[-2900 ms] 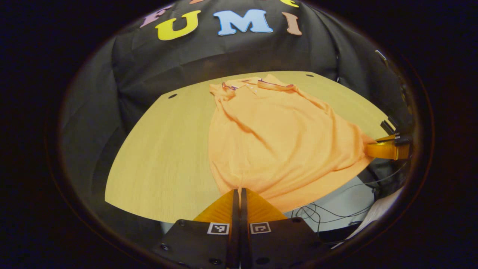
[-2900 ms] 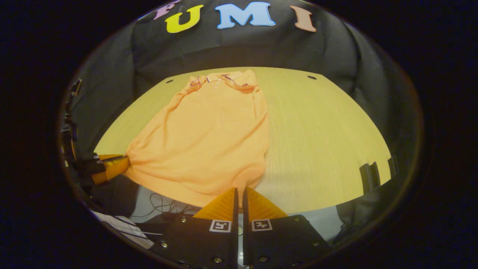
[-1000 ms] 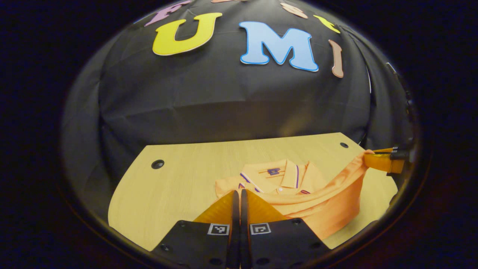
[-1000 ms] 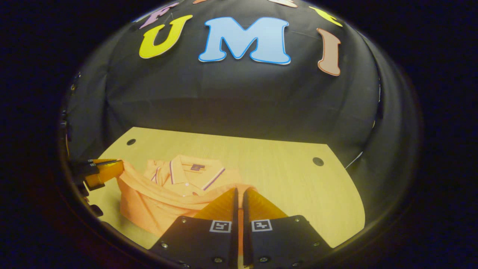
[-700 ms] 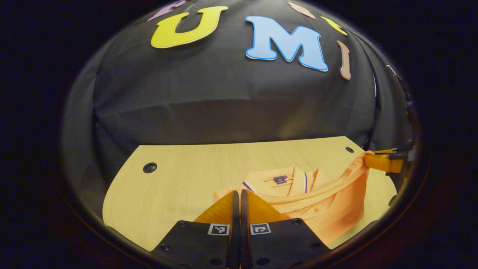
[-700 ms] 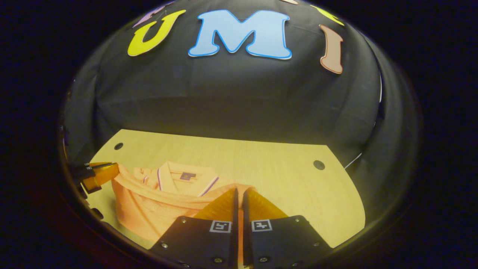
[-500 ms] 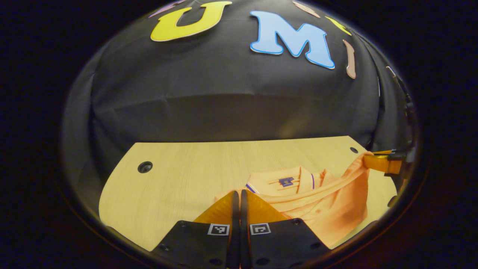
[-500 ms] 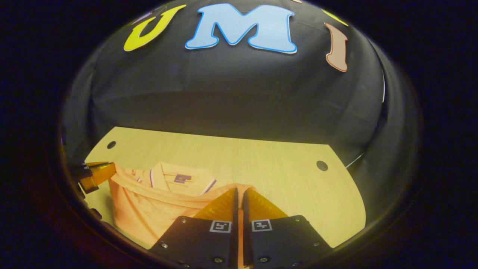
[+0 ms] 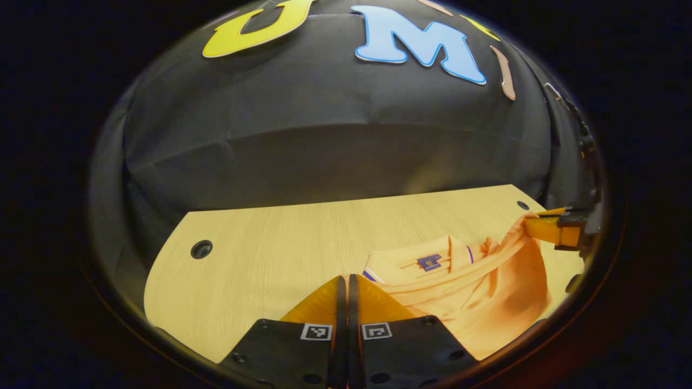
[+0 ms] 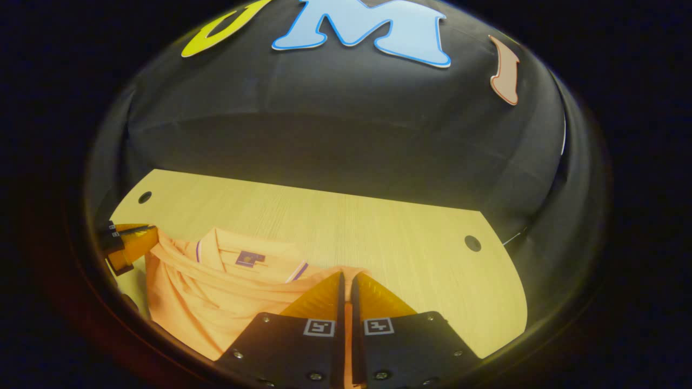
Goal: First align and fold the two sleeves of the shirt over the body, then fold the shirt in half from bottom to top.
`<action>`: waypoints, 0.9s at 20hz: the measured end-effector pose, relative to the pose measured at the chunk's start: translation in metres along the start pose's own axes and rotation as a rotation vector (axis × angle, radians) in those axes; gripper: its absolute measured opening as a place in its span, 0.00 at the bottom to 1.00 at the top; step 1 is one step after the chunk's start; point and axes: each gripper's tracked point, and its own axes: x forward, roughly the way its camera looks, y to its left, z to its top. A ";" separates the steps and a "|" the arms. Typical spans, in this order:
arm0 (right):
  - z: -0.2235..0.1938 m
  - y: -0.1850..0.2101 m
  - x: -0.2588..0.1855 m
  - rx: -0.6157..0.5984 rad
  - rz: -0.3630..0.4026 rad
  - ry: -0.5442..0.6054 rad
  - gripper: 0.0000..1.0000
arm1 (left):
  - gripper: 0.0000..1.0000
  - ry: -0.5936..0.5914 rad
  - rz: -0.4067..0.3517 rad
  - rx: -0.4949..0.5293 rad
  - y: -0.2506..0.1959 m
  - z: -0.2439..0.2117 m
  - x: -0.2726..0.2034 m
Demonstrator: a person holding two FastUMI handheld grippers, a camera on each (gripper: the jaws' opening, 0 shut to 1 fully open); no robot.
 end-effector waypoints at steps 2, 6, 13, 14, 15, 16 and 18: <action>-0.004 0.000 0.006 -0.009 0.001 0.011 0.06 | 0.06 -0.004 0.001 -0.009 0.001 -0.001 0.004; -0.010 0.006 0.006 -0.054 0.025 0.027 0.07 | 0.08 0.003 0.046 -0.019 0.008 -0.006 0.005; -0.007 0.010 -0.017 -0.164 0.033 0.007 0.32 | 0.45 -0.025 0.049 -0.014 0.009 0.009 -0.010; -0.007 0.011 -0.021 -0.177 0.031 0.004 0.54 | 0.50 -0.030 0.040 -0.020 0.006 0.011 -0.013; -0.005 0.009 -0.025 -0.193 0.021 -0.005 0.58 | 0.56 -0.037 0.036 -0.030 0.006 0.014 -0.017; -0.004 0.008 -0.027 -0.206 0.012 -0.013 0.65 | 0.61 -0.047 0.028 -0.040 0.004 0.017 -0.020; 0.000 0.007 -0.034 -0.216 0.001 -0.034 0.80 | 0.66 -0.057 0.033 -0.044 0.006 0.018 -0.025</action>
